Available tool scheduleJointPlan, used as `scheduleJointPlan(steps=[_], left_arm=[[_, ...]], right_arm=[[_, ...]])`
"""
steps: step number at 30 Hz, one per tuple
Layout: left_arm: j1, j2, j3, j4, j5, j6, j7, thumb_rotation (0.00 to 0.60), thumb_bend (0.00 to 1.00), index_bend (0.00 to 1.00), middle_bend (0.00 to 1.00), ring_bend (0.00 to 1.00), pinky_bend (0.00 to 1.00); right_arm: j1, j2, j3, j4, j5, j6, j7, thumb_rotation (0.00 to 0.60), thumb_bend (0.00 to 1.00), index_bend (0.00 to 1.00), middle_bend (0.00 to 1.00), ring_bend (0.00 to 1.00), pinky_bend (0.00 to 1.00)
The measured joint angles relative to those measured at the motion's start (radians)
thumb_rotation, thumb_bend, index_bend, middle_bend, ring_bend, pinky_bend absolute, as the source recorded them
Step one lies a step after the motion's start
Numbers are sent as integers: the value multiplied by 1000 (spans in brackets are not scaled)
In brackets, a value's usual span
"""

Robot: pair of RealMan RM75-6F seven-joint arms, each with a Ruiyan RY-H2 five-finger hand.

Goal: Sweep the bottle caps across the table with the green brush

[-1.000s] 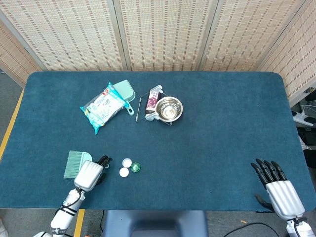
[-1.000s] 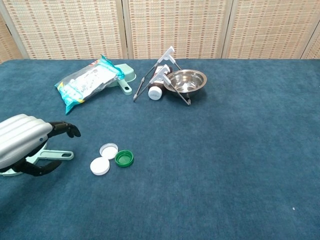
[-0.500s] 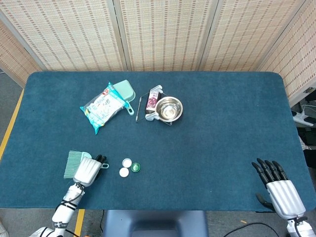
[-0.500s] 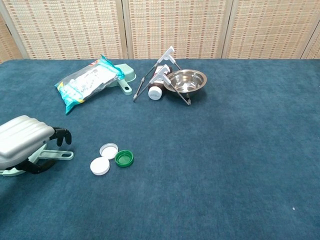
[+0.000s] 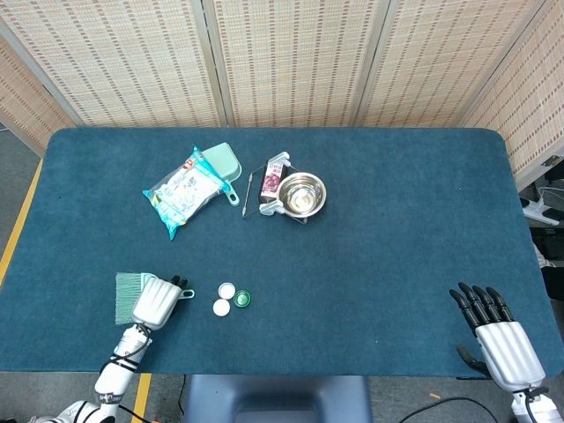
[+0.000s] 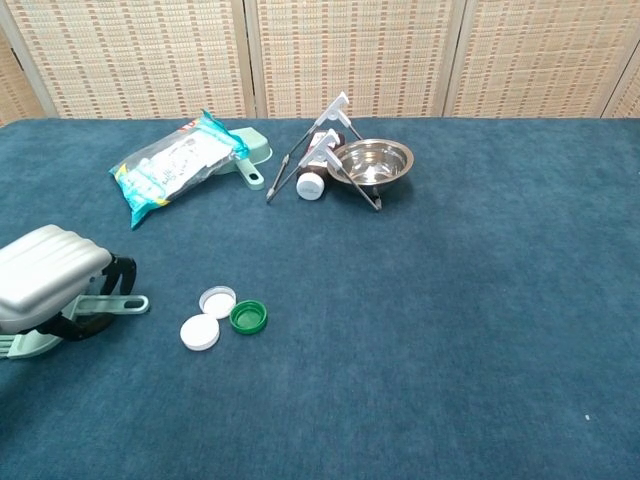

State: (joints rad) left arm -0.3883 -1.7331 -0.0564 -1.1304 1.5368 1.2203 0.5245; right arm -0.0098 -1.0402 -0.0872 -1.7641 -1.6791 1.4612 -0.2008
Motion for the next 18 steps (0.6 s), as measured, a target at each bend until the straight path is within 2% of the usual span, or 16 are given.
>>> scheduleJointPlan(steps=[3, 7, 9, 13, 18], left_arm=[[-2, -5, 3, 11, 10, 15, -15, 600, 650, 713, 777, 779, 906], [-7, -9, 10, 25, 44, 54, -105, 600, 736, 738, 814, 778, 911], [-11, -12, 14, 40, 71, 90, -204, 600, 772, 740, 823, 776, 913], [-16, -26, 17, 81, 112, 178, -476, 600, 789, 740, 837, 772, 914], [-23, -47, 5, 128, 135, 290, -917, 600, 794, 740, 844, 771, 910]], right_arm=[[0, 1, -1, 0, 0, 1, 1, 600, 208, 0, 0, 0, 0], [0, 1, -1, 0, 2, -1, 3, 600, 208, 0, 0, 0, 0], [0, 2, -1, -1, 3, -1, 3, 600, 208, 0, 0, 0, 0], [1, 1, 0, -1, 5, -2, 1, 600, 208, 0, 0, 0, 0], [1, -1, -1, -3, 6, -6, -5, 600, 208, 0, 0, 0, 0]])
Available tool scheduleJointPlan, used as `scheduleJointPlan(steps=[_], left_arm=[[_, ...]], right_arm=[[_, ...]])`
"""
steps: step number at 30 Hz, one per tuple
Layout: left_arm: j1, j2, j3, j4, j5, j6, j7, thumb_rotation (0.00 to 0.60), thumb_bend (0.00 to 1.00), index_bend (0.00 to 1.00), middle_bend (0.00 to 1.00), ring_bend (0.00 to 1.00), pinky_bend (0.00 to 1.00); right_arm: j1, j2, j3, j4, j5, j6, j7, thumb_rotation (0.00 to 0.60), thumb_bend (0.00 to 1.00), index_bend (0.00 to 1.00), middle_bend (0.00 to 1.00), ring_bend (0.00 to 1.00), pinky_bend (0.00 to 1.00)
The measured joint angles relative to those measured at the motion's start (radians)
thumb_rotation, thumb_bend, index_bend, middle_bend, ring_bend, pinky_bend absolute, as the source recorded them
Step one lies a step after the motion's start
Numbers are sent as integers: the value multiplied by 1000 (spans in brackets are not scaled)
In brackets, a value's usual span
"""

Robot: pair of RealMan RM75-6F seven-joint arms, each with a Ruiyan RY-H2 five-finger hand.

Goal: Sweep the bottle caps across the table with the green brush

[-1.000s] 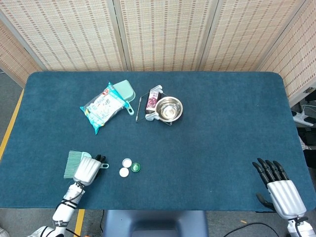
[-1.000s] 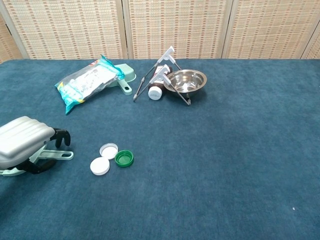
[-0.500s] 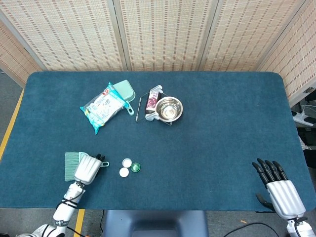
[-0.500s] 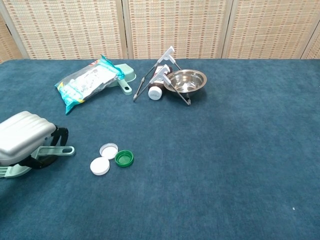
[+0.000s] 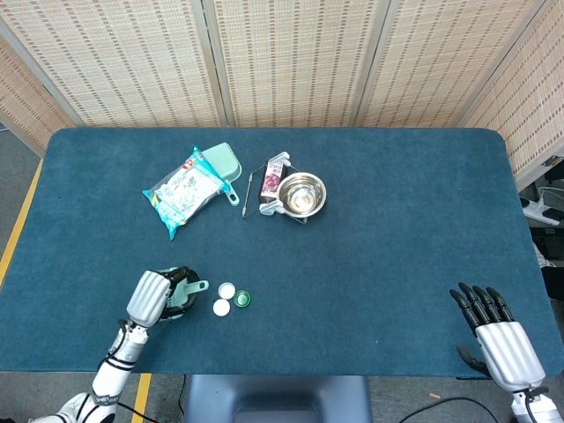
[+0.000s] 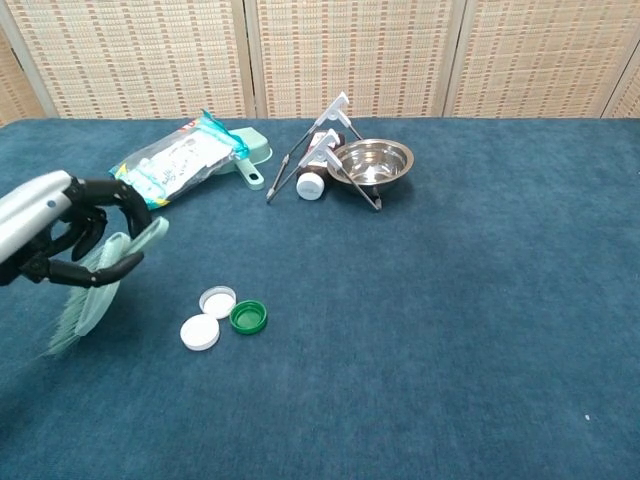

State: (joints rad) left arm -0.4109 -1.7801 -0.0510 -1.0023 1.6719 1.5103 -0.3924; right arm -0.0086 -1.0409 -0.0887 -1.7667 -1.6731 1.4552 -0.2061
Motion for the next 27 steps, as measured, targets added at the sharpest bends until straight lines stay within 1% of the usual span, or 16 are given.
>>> scheduleJointPlan(steps=[2, 5, 8, 15, 20, 27], left_arm=[[-2, -11, -8, 16, 0, 38, -166, 600, 794, 740, 843, 768, 907], [-7, -37, -18, 48, -3, 78, -350, 600, 795, 741, 842, 764, 901], [-17, -78, -22, 105, -4, 100, -440, 600, 795, 740, 843, 763, 901], [-40, -152, -17, 218, -4, 102, -463, 600, 803, 740, 849, 763, 901], [-48, -192, 1, 279, 1, 94, -473, 600, 802, 741, 851, 763, 901], [-72, -252, 29, 331, 24, 90, -479, 600, 802, 742, 852, 763, 901]], right_arm=[[0, 0, 0, 0, 1, 0, -1, 600, 208, 0, 0, 0, 0], [-1, 0, -1, -1, 0, 1, -2, 600, 208, 0, 0, 0, 0], [-2, 3, -2, -2, -2, 4, 1, 600, 208, 0, 0, 0, 0], [-7, 15, -3, -2, -7, 19, 26, 600, 207, 0, 0, 0, 0], [-8, 20, -3, -2, -12, 25, 36, 600, 208, 0, 0, 0, 0], [-13, 31, 0, -2, -8, 39, 58, 600, 208, 0, 0, 0, 0]])
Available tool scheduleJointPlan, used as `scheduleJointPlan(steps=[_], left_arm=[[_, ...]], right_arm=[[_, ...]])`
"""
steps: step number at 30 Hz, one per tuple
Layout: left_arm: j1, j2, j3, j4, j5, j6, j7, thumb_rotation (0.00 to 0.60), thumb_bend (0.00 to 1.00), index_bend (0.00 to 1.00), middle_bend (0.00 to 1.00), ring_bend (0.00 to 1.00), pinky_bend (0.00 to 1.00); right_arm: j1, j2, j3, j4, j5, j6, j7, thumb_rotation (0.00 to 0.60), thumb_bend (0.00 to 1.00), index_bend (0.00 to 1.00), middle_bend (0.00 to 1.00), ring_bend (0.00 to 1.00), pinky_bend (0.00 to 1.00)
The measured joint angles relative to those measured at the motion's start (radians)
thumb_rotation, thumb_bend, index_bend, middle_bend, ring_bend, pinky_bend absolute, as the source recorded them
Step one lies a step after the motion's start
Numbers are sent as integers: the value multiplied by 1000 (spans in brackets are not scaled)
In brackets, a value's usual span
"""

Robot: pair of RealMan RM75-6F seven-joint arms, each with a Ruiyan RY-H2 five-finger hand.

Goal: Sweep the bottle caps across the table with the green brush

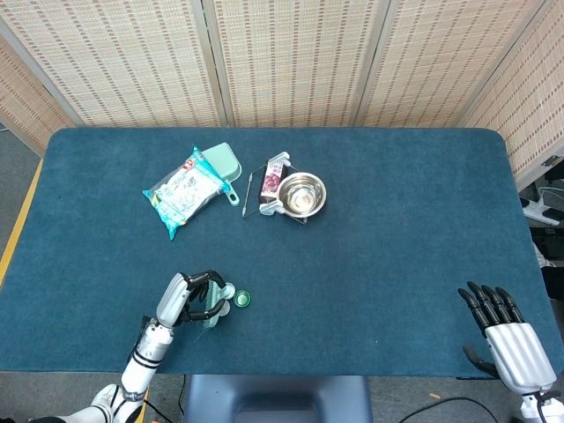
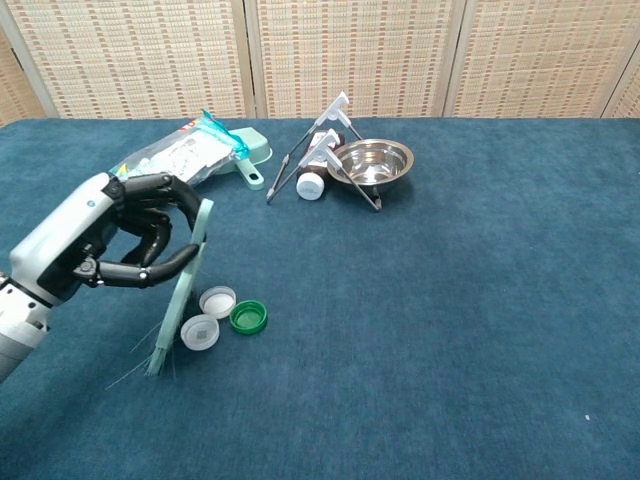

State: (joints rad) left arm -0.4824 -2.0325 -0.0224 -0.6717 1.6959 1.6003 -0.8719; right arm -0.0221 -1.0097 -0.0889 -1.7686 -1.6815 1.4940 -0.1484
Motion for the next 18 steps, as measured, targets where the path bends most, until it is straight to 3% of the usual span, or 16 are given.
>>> scheduleJointPlan(steps=[18], left_arm=[[-124, -120, 20, -33, 63, -34, 74, 600, 777, 741, 851, 764, 901]], right_arm=[[-1, 17, 2, 5, 0, 9, 45, 600, 208, 0, 0, 0, 0]])
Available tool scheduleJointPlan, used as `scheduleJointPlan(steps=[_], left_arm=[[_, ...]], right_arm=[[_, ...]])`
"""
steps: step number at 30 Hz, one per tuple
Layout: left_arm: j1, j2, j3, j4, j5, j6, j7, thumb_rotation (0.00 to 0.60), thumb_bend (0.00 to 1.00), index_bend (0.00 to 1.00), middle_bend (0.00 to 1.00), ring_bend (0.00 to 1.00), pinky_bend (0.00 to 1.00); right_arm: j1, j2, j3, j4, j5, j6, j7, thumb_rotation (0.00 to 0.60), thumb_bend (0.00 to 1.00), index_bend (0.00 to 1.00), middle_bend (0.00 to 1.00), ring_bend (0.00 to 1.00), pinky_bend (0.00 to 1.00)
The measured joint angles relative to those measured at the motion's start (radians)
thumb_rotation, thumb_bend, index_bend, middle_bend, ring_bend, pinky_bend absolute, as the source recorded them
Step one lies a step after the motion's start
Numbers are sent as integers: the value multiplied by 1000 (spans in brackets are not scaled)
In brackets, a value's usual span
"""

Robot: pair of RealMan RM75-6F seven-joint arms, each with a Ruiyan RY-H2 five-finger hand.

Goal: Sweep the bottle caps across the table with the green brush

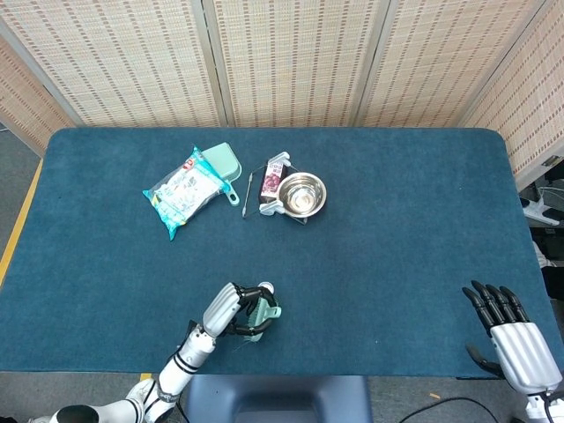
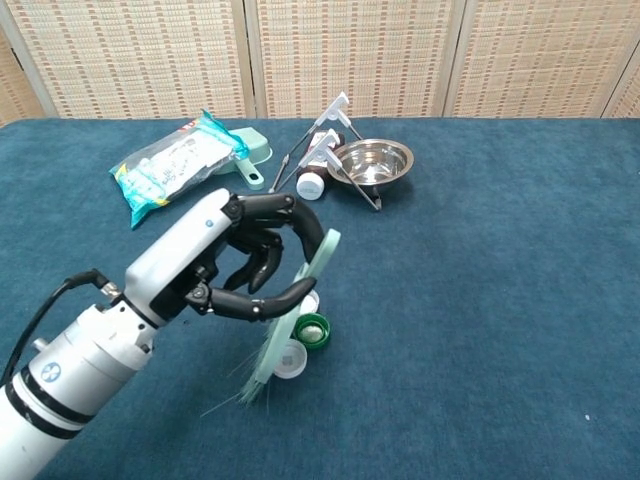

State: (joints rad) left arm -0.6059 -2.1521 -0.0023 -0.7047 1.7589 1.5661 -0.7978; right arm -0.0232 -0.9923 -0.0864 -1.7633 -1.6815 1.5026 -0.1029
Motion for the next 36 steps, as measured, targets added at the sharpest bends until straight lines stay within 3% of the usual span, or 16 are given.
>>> scheduleJointPlan(steps=[6, 13, 18, 22, 25, 28, 31, 33, 36], left_arm=[[-26, 28, -23, -53, 10, 44, 59, 600, 771, 742, 851, 763, 901], [-9, 201, -39, -174, 0, 73, 156, 600, 767, 742, 852, 763, 902], [28, 343, -8, -241, -25, 20, 257, 600, 756, 742, 855, 763, 902], [59, 387, 24, -239, -50, -45, 364, 600, 726, 721, 856, 763, 889], [83, 396, 43, -207, -63, -78, 459, 600, 636, 643, 804, 760, 878], [103, 392, 62, -152, -69, -105, 553, 600, 508, 466, 649, 752, 875], [116, 385, 81, -108, -74, -149, 619, 600, 415, 159, 224, 708, 861], [119, 386, 90, -116, -82, -195, 635, 600, 374, 23, 31, 669, 860], [118, 397, 94, -171, -101, -259, 657, 600, 350, 0, 0, 638, 859]], right_arm=[[1, 6, 3, 6, 6, -3, 14, 600, 208, 0, 0, 0, 0], [1, 2, -3, 0, -7, -6, -2, 600, 207, 0, 0, 0, 0], [-1, -3, -6, -3, -13, -5, -16, 600, 208, 0, 0, 0, 0], [0, -7, -6, -5, -11, -13, -28, 600, 207, 0, 0, 0, 0], [4, -10, -8, -8, -11, -24, -37, 600, 207, 0, 0, 0, 0], [6, -13, -11, -11, -14, -32, -46, 600, 207, 0, 0, 0, 0], [7, -15, -12, -13, -15, -35, -52, 600, 208, 0, 0, 0, 0], [6, -15, -13, -14, -15, -33, -52, 600, 208, 0, 0, 0, 0], [4, -12, -13, -14, -15, -27, -49, 600, 208, 0, 0, 0, 0]])
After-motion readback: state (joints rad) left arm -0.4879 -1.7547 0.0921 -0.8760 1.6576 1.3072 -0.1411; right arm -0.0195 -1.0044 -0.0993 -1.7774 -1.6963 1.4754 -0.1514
